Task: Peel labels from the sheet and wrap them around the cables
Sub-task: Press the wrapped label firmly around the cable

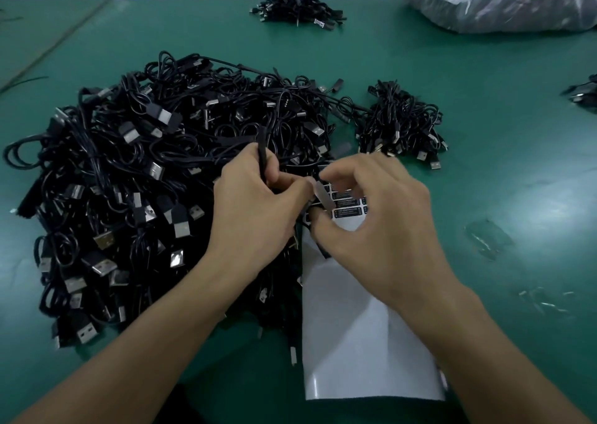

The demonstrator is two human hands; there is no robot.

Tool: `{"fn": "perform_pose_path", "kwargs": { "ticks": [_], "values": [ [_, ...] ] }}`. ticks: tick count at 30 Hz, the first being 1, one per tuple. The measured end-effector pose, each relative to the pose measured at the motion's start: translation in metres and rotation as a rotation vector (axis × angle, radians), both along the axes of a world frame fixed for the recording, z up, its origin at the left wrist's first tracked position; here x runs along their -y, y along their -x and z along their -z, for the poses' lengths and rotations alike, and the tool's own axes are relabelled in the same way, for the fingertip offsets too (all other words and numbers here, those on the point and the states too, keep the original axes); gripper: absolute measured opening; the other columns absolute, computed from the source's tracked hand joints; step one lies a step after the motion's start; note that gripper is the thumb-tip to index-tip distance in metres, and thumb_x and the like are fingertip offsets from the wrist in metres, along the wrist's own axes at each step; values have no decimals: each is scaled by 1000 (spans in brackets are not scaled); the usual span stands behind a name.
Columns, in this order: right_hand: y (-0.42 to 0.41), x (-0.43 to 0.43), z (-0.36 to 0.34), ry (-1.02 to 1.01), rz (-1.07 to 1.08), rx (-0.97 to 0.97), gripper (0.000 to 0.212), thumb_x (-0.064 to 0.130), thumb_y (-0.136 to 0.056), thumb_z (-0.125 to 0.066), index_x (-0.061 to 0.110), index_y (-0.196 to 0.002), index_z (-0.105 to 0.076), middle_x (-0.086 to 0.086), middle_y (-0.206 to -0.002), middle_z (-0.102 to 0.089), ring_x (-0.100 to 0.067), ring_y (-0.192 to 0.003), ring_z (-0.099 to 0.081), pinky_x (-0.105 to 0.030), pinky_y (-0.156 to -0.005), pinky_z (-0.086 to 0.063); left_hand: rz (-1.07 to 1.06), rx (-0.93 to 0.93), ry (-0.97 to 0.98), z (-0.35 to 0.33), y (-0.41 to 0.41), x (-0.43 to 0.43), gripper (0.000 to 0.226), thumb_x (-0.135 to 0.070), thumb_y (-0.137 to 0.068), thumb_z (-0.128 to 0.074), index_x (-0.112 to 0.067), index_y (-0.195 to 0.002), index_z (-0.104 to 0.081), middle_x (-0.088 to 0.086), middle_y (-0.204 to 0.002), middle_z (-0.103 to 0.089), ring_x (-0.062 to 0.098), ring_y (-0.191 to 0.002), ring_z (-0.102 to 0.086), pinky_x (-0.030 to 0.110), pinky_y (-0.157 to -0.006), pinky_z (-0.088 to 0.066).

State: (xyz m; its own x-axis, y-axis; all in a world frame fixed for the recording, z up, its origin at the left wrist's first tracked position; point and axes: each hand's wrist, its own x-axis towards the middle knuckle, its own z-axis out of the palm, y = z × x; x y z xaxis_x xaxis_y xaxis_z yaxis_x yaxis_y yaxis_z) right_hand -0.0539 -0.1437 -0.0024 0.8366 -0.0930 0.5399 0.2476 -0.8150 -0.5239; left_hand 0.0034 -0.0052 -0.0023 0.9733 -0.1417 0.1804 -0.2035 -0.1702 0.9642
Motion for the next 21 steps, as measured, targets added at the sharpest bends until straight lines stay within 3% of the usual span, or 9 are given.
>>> {"fn": "perform_pose_path", "kwargs": {
  "ticks": [4,9,11,13,14,17,21],
  "values": [
    [-1,-1,4,-6,6,28,18,12,-80,-77,15,-93,-66,4,-84,-66,-20,-81,-61,-41,-70,-52,5,-26,18,0,2,2,41,-16,-77,-74,-25,-74,-34,5,-70,-73,5,-40,-43,24,-45,-37],
    [-2,0,6,-25,35,28,13,6,-83,-73,14,-91,-67,4,-76,-69,-20,-70,-64,-42,-63,-54,-15,-21,-52,0,3,3,42,-22,-83,-76,-25,-74,-35,4,-72,-72,7,-42,-46,30,-48,-42],
    [-3,2,8,-81,46,-22,19,3,-83,-71,18,-94,-66,9,-77,-70,-12,-71,-66,-33,-66,-55,1,-39,-45,-2,4,4,37,-33,-89,-70,-23,-73,-38,10,-70,-67,8,-42,-46,25,-46,-39],
    [-5,7,8,-266,45,-116,26,2,-83,-74,25,-91,-66,12,-77,-72,-2,-74,-66,-13,-66,-50,41,-108,-10,-4,5,4,36,-45,-94,-54,-20,-72,-43,4,-59,-58,6,-41,-42,20,-40,-34],
    [-6,9,8,-391,35,-166,27,3,-82,-76,27,-89,-66,12,-76,-74,0,-74,-67,-11,-66,-49,65,-154,14,-4,6,5,35,-46,-92,-46,-20,-70,-44,-1,-55,-53,6,-41,-39,20,-38,-32],
    [-11,16,6,-777,-36,-252,25,1,-81,-78,24,-86,-69,7,-76,-77,-5,-76,-73,-23,-73,-57,125,-237,112,-1,9,4,25,-36,-83,-38,-26,-63,-49,-5,-55,-43,9,-46,-34,20,-38,-29],
    [-13,19,5,-1054,-163,-336,24,1,-83,-77,23,-94,-76,2,-79,-76,-5,-73,-68,-14,-64,-50,165,-135,84,7,14,3,32,-16,-104,-41,-18,-82,-63,-2,-59,-57,13,-48,-55,25,-42,-45]
  ]
}}
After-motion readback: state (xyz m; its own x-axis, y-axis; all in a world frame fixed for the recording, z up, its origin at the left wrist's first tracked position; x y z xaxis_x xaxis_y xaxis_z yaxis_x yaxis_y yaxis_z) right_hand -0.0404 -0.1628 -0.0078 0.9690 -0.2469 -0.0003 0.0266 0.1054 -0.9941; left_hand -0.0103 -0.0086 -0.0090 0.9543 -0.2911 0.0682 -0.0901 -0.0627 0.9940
